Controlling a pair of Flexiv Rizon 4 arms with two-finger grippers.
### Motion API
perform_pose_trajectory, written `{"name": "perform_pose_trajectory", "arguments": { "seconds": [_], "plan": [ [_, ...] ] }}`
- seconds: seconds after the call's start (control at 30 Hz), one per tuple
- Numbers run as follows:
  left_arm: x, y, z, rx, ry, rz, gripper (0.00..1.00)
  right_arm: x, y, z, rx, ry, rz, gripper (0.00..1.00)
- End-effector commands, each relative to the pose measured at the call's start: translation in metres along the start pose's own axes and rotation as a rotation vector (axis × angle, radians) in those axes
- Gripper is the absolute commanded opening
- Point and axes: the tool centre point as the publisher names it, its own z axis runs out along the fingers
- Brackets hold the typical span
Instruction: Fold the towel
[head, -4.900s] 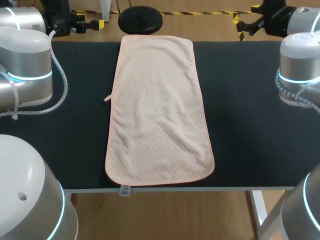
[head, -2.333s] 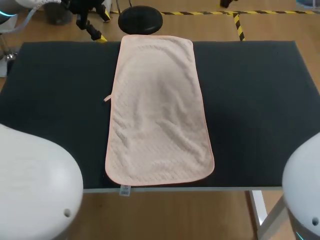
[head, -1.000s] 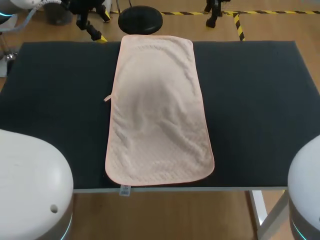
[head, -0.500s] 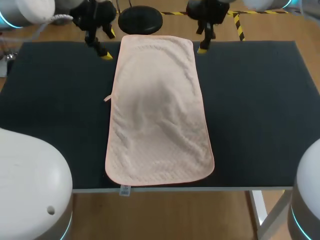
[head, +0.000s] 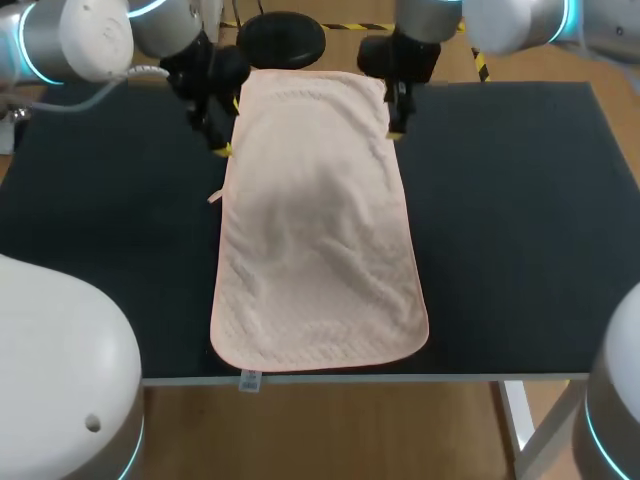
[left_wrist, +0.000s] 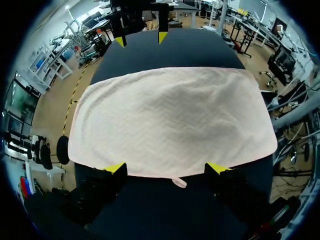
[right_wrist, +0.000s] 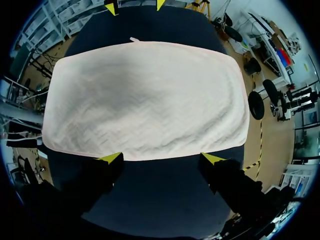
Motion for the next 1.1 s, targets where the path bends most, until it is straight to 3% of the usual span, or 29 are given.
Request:
{"name": "perform_pose_trajectory", "arguments": {
  "seconds": [0.03, 0.27, 0.63, 0.97, 1.0, 1.1],
  "plan": [
    [0.004, 0.005, 0.017, 0.014, 0.003, -0.03, 1.0, 0.009, -0.003, 0.013, 0.016, -0.005, -0.016, 1.0],
    [0.017, 0.007, 0.04, -0.001, 0.005, 0.0, 1.0, 0.023, -0.013, 0.042, 0.052, 0.02, -0.031, 1.0],
    [-0.001, 0.004, 0.069, -0.027, -0.014, 0.07, 1.0, 0.021, -0.019, 0.081, 0.043, 0.022, 0.003, 1.0],
    [0.002, 0.006, 0.099, -0.061, 0.016, -0.001, 1.0, 0.019, -0.029, 0.099, 0.07, 0.039, -0.005, 1.0],
    [0.0, 0.004, 0.096, -0.048, -0.016, 0.018, 1.0, 0.019, -0.03, 0.1, 0.072, 0.041, -0.004, 1.0],
    [-0.001, 0.005, 0.096, -0.044, 0.0, 0.003, 1.0, 0.018, -0.033, 0.1, 0.075, 0.051, 0.005, 1.0]
  ]
}}
